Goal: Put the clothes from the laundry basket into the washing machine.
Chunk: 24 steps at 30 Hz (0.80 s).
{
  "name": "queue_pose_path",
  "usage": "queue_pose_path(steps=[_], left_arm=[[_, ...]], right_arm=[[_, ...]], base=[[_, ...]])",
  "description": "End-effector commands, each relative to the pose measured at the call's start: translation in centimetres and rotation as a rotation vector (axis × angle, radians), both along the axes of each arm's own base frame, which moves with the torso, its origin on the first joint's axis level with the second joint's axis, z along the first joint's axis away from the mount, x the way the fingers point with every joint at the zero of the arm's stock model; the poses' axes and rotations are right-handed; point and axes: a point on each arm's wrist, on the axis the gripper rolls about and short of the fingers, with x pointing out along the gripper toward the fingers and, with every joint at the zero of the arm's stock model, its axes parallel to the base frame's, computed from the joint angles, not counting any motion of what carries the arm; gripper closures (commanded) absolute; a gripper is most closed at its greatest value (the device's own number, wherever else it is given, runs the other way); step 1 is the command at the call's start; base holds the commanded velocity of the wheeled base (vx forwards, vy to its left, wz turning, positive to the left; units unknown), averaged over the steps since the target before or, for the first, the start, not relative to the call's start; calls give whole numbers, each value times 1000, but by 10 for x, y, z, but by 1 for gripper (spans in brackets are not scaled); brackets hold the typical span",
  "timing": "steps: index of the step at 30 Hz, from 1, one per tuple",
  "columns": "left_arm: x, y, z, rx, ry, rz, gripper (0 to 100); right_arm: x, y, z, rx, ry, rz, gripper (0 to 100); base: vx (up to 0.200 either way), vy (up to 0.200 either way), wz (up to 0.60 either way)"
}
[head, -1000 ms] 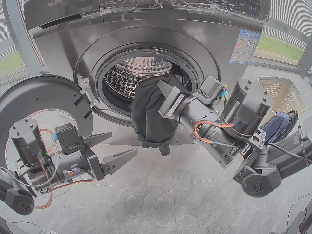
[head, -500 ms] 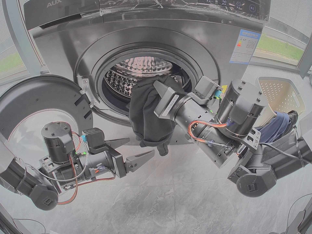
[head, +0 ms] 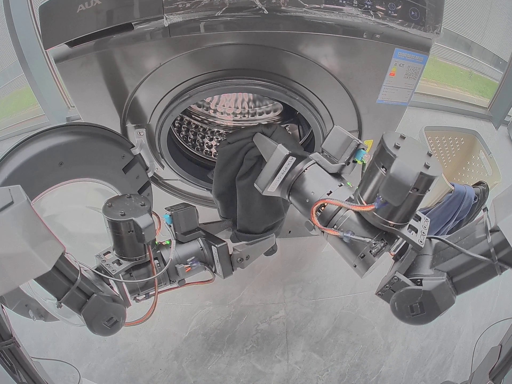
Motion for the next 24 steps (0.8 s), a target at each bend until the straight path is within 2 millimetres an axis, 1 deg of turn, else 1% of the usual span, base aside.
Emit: queue_pose_path(steps=[1, 3, 8, 13, 14, 24], left_arm=[[11, -8, -8, -1, -3, 4, 0], [13, -10, -10, -3, -6, 7, 0], [15, -17, -8, -20, -28, -4, 0], [23, -20, -8, -33, -48, 43, 0], [23, -21, -10, -33, -48, 46, 100], [23, -22, -6, -42, -60, 61, 100]], right_arm=[[-1, -1, 0, -2, 2, 0, 100], [-2, -2, 0, -2, 2, 0, 100], [-4, -3, 0, -1, 1, 3, 100], [-4, -4, -1, 5, -4, 1, 100], [-4, -4, -1, 5, -4, 1, 100], [-6, -6, -1, 5, -4, 1, 100]], base=[[0, 0, 0], [0, 0, 0], [0, 0, 0], [0, 0, 0], [0, 0, 0], [0, 0, 0]])
